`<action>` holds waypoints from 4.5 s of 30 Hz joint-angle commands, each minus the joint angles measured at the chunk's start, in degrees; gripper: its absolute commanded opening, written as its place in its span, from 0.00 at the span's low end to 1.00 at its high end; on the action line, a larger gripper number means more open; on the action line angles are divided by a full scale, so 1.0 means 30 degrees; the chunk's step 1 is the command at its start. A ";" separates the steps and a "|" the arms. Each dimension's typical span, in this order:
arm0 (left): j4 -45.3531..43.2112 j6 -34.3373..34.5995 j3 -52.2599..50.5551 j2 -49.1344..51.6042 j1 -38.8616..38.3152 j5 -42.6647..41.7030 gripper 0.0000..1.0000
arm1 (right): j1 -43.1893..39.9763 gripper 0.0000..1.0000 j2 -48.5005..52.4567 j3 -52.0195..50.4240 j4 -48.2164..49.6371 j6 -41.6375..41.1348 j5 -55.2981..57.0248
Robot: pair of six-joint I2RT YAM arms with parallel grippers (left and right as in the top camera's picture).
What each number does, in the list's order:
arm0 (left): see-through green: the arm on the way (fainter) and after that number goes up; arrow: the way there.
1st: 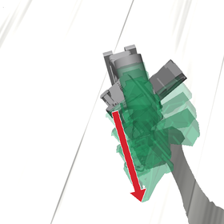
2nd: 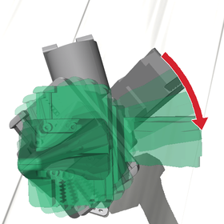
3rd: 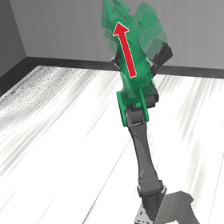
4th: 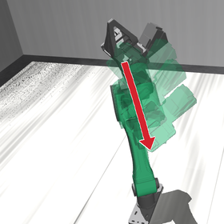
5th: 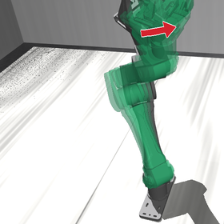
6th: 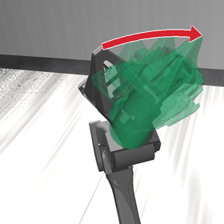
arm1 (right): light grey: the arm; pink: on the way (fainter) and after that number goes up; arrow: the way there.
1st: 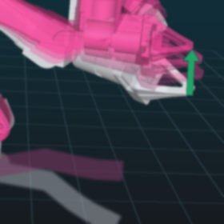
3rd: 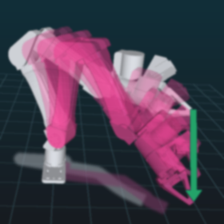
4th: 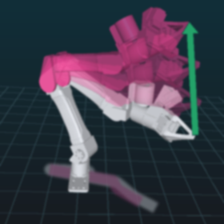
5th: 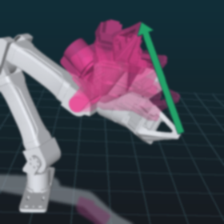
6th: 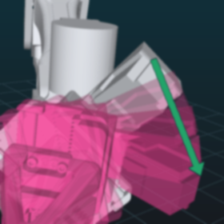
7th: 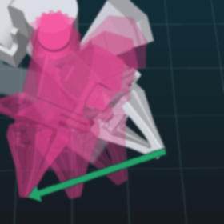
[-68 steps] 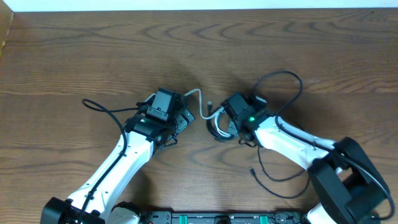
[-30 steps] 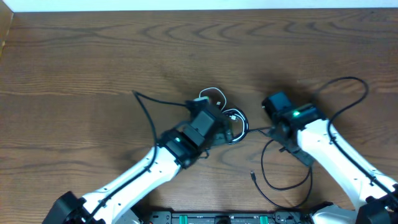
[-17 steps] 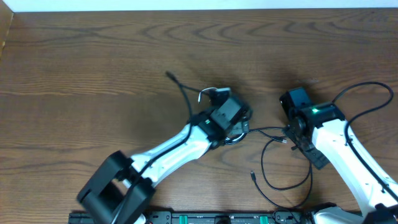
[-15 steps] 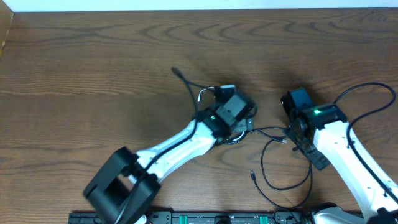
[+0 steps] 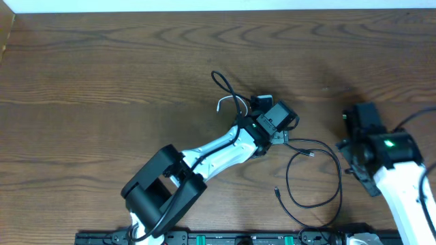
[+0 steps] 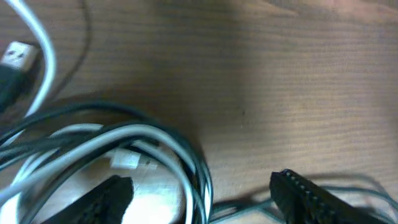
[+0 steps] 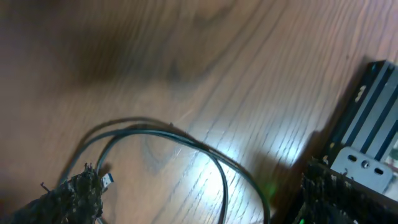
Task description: Untangle cables
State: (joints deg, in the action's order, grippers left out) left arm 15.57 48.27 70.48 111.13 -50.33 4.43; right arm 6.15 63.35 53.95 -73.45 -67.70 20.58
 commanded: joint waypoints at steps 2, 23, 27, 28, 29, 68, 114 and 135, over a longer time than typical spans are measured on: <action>-0.0758 0.0670 0.0364 0.0852 -0.0211 0.0117 0.70 | -0.0765 0.99 -0.1690 0.0189 -0.0219 0.1960 0.0066; -0.1413 0.2011 0.0364 0.2630 -0.0692 0.0255 0.19 | -0.0962 0.99 -0.4940 0.0189 -0.0889 0.3213 -0.1829; -0.1348 0.1421 0.0379 0.2157 -0.0386 0.0117 0.08 | -0.0962 0.99 -0.4940 0.0189 -0.0889 0.4014 -0.2514; -0.1246 0.1253 0.0379 0.1931 -0.0226 -0.0131 0.08 | -0.0962 0.99 -0.4940 0.0189 -0.0889 0.4189 -0.2623; -0.1020 0.1217 0.0379 0.1588 0.0000 -0.0517 0.07 | -0.0962 0.99 -0.4940 0.0189 -0.0896 0.4371 -0.2725; 0.0211 -0.3271 0.0372 -0.5938 0.7439 -1.5140 0.07 | -0.0896 0.60 -0.4896 -0.3847 0.4787 0.0044 -1.9591; 0.1355 -0.5523 0.0335 -0.7774 0.3672 -1.8542 0.07 | -0.0896 0.04 -0.2149 -0.7286 1.8025 -0.3636 -1.7129; 0.2688 -0.8859 0.0335 -0.7774 0.3366 -0.6732 0.07 | -0.0612 0.81 -0.2521 -0.7286 1.7580 -0.2069 -1.9271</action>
State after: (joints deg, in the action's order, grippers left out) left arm 25.19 23.05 71.48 88.97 -39.27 -19.03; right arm 3.57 55.42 32.16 -20.08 -69.58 -34.87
